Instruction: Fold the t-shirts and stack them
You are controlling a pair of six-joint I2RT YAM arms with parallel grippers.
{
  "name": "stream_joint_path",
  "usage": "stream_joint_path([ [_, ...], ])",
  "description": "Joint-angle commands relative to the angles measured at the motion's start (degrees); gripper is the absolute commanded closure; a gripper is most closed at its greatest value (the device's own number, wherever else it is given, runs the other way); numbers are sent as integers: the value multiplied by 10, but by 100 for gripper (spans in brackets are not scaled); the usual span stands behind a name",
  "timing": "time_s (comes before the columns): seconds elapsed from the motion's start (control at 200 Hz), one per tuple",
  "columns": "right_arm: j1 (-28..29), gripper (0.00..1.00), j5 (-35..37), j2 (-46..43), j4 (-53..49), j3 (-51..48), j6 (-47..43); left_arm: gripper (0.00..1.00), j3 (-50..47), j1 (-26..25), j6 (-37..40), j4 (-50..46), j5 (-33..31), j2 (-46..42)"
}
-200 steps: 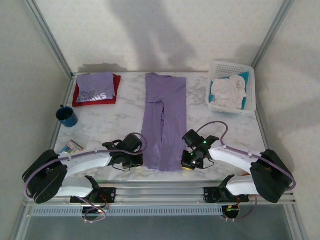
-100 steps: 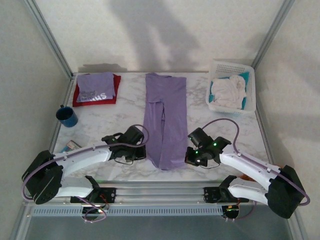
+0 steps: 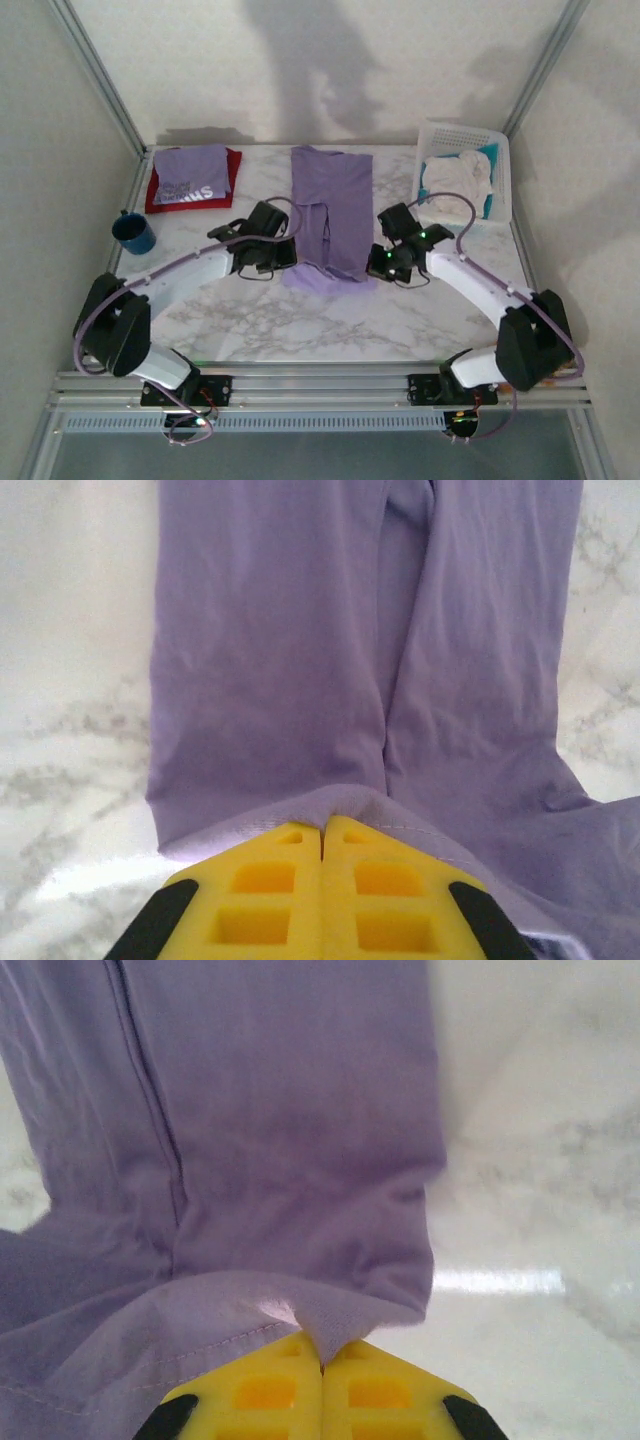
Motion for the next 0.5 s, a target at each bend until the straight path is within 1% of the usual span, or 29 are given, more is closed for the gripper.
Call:
stream_joint_path([
  [0.0, -21, 100, 16, 41, -1, 53, -48, 100, 38, 27, 49, -7, -17, 24],
  [0.155, -43, 100, 15, 104, 12, 117, -70, 100, 64, 64, 64, 27, -16, 59],
  [0.36, -64, 100, 19, 193, 12, 197, -106, 100, 96, 81, 86, 52, -16, 110],
  [0.496, -75, 100, 26, 223, 5, 232, -122, 100, 123, 94, 101, 50, -8, 141],
])
